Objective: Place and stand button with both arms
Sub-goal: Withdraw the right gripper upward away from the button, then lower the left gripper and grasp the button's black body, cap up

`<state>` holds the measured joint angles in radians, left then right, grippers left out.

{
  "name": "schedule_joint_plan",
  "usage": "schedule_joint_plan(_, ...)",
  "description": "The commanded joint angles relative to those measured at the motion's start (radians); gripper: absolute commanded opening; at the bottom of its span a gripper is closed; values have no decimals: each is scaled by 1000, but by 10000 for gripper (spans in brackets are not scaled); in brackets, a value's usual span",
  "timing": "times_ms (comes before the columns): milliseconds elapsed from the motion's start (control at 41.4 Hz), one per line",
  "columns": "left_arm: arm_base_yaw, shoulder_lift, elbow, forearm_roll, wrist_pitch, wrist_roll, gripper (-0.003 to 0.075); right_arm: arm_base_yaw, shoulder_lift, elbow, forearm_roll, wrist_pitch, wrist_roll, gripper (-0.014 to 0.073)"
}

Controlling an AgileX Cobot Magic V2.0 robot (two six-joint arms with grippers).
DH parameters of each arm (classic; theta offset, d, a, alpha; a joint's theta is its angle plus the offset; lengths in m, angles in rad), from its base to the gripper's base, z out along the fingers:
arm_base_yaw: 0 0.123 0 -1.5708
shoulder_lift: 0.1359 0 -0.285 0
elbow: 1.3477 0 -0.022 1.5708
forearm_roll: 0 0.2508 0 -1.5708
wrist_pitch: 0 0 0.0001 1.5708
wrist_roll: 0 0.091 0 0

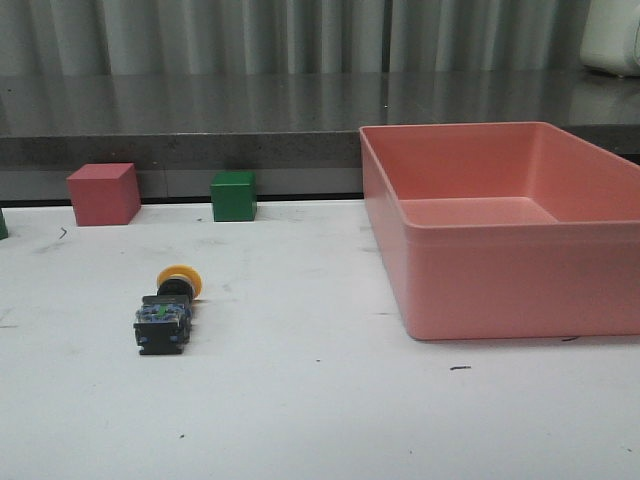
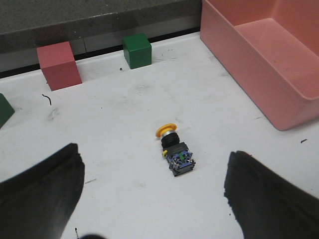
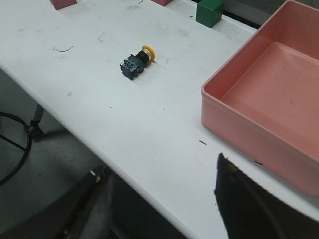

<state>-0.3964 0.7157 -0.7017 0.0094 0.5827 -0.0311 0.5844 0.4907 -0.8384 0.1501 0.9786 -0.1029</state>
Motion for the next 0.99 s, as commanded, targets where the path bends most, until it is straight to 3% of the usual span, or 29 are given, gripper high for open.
schedule_joint_plan(0,-9,1,-33,-2,-82,1,565,-1,4,-24,13,-66,-7,468)
schedule_joint_plan(338,-9,31,-35,-21,-115,1,565,-1,4,-24,13,-66,-7,468)
schedule_joint_plan(627,-14,222,-219,-50,107,1,566,-1,4,-24,13,-66,-7,468)
schedule_joint_plan(965,-79,559,-398,-63,202,-39,568,-1,4,-24,13,-65,-7,468)
